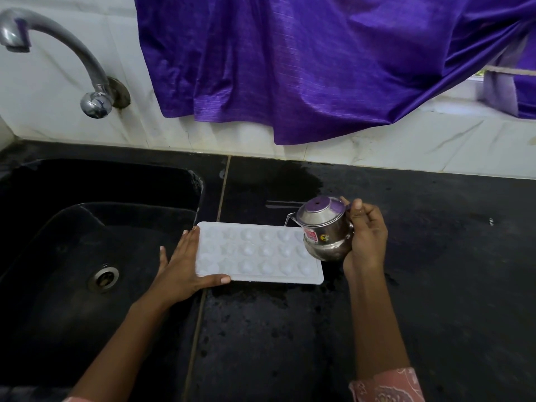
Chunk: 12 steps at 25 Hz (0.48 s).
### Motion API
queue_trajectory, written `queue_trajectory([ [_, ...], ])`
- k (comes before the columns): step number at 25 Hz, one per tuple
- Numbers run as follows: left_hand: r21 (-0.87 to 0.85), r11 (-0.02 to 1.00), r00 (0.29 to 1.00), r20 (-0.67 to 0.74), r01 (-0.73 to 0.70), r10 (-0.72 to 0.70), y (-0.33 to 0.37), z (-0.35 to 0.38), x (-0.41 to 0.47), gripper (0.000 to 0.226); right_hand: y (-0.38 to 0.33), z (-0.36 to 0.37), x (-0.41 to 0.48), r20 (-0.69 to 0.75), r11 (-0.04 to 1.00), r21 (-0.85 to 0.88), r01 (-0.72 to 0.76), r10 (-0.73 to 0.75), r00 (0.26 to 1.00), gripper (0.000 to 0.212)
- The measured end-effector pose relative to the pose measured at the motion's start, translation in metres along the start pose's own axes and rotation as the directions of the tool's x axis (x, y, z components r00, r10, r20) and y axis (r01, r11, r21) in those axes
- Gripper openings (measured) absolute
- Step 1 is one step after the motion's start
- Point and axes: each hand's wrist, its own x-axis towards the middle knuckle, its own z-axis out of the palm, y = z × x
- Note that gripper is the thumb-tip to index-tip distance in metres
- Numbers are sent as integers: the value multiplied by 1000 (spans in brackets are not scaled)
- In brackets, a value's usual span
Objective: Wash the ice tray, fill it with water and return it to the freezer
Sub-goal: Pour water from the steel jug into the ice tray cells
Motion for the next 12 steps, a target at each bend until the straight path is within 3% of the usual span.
queue_trajectory([
  [12,-24,1000,1000,-21,-6,6,-1,2,1,146,-4,1,0,-1,999,-41,25,-25,1000,11],
])
